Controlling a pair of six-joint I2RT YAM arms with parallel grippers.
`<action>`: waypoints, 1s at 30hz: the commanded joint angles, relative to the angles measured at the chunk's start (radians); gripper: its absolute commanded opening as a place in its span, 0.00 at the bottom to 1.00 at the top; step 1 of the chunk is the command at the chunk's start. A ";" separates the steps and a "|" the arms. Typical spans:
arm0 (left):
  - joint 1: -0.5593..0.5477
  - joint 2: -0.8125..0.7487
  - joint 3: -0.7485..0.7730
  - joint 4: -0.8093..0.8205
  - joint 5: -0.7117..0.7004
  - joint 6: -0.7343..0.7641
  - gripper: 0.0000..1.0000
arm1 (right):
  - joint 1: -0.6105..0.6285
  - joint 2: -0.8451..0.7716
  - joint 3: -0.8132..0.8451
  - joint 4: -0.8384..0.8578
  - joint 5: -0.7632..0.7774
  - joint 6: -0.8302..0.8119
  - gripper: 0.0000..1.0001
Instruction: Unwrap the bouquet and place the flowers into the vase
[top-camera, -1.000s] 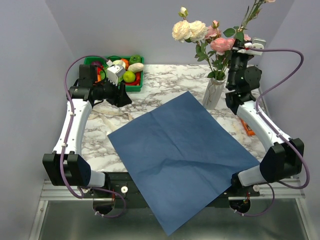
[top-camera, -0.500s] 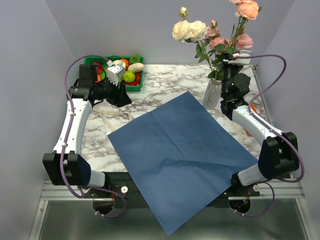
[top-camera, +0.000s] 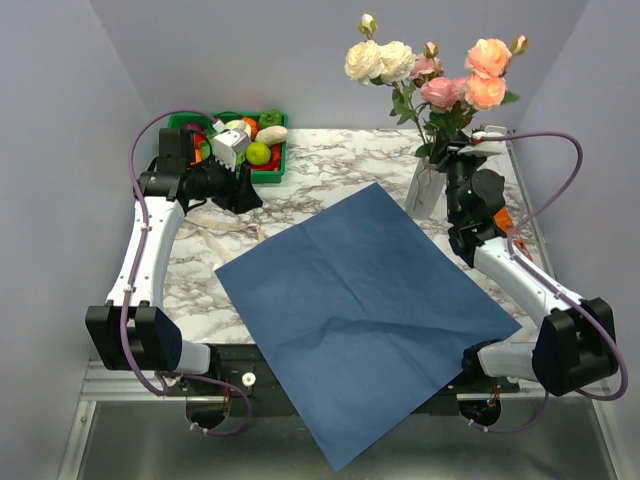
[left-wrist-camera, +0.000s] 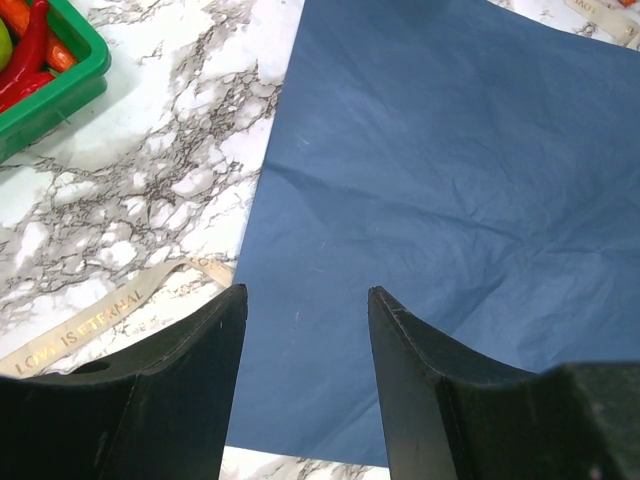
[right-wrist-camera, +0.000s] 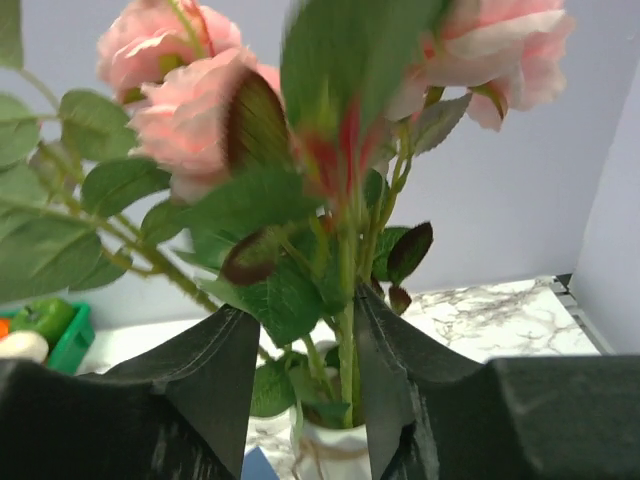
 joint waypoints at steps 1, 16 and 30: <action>0.005 -0.014 0.019 -0.006 -0.013 -0.018 0.61 | 0.012 -0.056 -0.032 -0.108 -0.059 0.057 0.62; 0.005 -0.046 -0.002 0.006 -0.019 -0.053 0.64 | 0.176 -0.179 0.104 -0.635 -0.017 0.126 1.00; 0.005 -0.102 -0.036 0.040 -0.059 -0.116 0.99 | 0.228 -0.573 -0.023 -1.051 -0.277 0.376 1.00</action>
